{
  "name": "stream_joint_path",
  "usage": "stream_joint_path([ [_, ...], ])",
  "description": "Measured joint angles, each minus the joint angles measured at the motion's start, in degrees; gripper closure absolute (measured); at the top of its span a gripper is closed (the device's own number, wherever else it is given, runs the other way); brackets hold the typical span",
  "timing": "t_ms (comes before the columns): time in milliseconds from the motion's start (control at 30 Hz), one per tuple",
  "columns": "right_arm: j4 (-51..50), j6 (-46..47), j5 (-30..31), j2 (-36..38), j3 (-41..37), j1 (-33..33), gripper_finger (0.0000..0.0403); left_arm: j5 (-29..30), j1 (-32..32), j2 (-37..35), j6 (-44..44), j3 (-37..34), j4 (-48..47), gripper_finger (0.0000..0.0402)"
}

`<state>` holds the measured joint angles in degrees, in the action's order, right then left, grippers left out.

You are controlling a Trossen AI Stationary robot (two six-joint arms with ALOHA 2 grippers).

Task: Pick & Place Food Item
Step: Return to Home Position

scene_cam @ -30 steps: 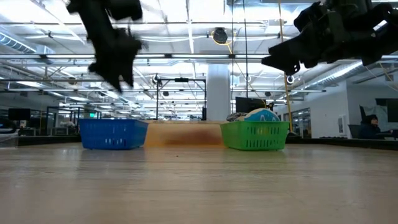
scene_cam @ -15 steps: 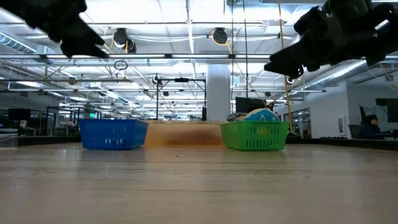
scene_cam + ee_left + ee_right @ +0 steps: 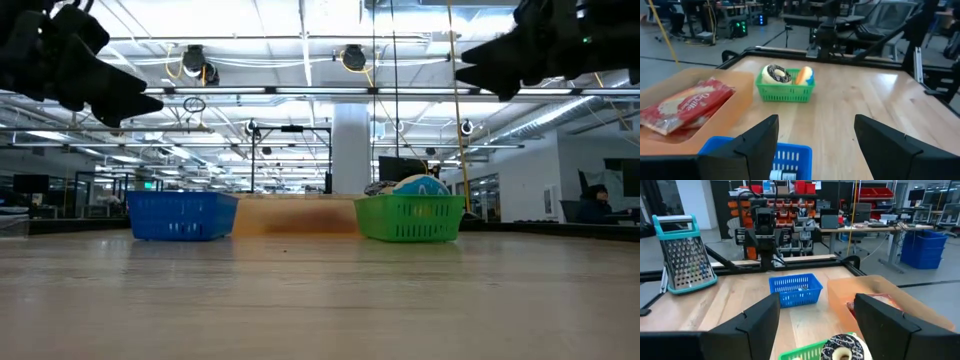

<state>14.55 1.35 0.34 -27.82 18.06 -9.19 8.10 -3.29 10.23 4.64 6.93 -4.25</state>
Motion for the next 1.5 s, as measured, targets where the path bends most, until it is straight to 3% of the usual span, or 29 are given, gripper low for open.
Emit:
stream_joint_path([
  [333,-13.68,-0.98,0.00,15.23,0.00,0.00,0.0161,-2.64,0.00,-10.04,-4.39,-1.00,-3.95,0.0143],
  [533,-20.33,-1.97,0.04,22.52,-0.14,0.02,0.0161,-5.28,0.00,-9.87,-4.17,-5.11,3.08,0.0138],
  [667,-18.86,-2.09,1.38,25.29,-3.72,0.01,0.0161,-6.20,0.00,-9.81,-5.60,-5.33,3.63,0.0142],
  [933,-8.51,-0.53,2.61,26.61,-12.19,0.04,0.0161,-6.14,0.00,-9.80,-5.94,-5.34,3.54,0.0138],
  [1500,-9.26,4.39,2.58,26.52,-15.54,0.02,0.0161,-6.08,0.00,-9.78,-5.90,-5.58,5.69,0.0138],
])
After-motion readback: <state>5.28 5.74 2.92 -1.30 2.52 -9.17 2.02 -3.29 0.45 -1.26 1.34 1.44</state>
